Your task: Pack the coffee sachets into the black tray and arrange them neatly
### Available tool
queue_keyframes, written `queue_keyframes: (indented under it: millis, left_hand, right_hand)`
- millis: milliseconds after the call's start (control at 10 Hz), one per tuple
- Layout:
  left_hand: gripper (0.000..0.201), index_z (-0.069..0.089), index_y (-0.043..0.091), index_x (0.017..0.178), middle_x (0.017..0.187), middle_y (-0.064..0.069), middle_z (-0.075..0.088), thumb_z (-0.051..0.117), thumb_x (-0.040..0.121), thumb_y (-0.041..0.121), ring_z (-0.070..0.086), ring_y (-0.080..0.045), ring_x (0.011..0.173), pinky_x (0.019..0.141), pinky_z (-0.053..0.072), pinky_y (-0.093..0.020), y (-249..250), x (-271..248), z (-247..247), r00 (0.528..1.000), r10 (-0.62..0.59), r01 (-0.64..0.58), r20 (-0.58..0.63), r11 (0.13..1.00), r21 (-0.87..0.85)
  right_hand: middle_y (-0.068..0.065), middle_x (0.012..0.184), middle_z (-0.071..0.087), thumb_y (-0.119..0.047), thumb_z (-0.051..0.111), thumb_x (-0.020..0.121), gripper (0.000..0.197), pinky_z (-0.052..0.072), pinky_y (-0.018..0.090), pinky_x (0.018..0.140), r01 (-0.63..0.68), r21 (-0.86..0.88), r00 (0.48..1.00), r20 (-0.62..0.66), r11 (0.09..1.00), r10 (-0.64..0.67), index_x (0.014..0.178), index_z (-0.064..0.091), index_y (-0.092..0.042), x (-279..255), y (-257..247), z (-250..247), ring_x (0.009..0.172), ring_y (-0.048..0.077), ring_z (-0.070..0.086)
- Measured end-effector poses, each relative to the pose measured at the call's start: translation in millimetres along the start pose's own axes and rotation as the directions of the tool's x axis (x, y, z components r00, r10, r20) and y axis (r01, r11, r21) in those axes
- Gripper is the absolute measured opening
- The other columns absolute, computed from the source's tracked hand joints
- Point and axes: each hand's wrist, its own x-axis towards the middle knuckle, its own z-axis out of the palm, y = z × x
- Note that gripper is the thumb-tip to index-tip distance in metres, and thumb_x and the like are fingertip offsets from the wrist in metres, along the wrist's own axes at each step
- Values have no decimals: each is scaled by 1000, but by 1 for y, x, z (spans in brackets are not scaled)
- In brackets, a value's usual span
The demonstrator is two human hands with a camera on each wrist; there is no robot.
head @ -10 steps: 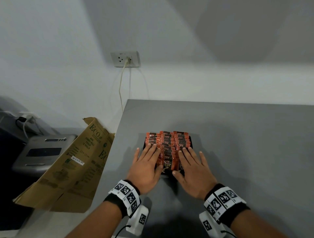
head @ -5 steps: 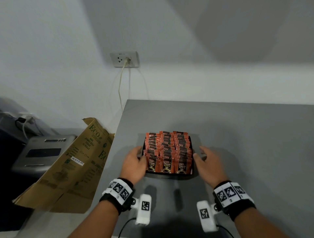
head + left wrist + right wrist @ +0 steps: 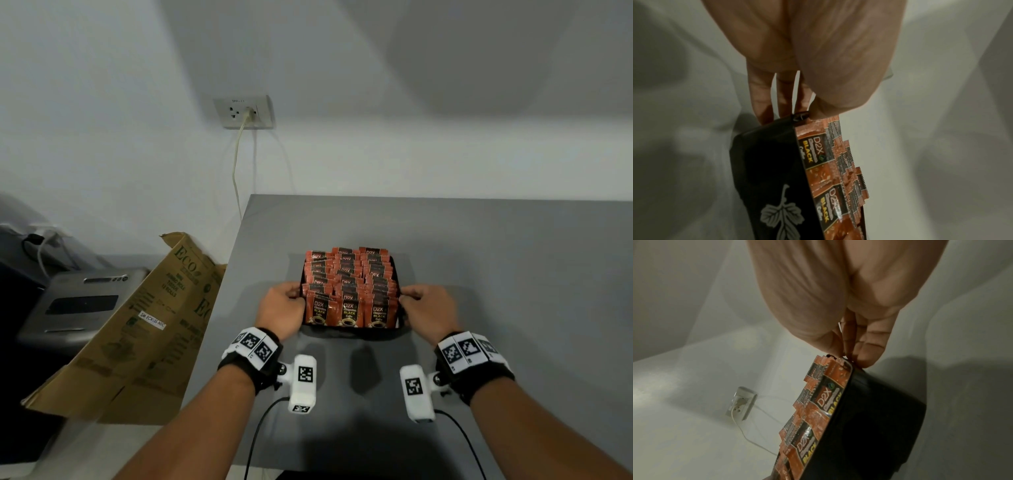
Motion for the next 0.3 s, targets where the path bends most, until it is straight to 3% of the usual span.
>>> queue_keyframes:
  millis: [100,200,300]
  left_hand:
    - [32,76,29,90,84,12,77,52,85,7,73,-8,82,81,59,-32,8,0,6,1000,-5,5,-30,1000,-8]
    - [28,72,29,89,86,13,75,54,89,9,71,-10,85,73,54,-24,10,0,9,998,1,-2,-67,1000,-21]
    - [24,67,22,113,102,8,69,55,93,15,65,-14,96,81,47,-26,6,3,8,991,-37,32,-128,999,-37]
  right_hand:
    - [-10,68,70,-13,60,88,21,59,36,81,-15,3,1000,9,1000,15,88,79,-23,4,1,-2,69,15,69]
    - [-7,71,72,-13,60,89,22,60,39,81,-3,37,1000,15,999,2,83,77,-26,4,2,0,70,18,70]
    - [-9,79,71,-16,58,92,19,56,34,82,8,49,1000,-31,999,-6,87,75,-22,3,3,0,77,16,68]
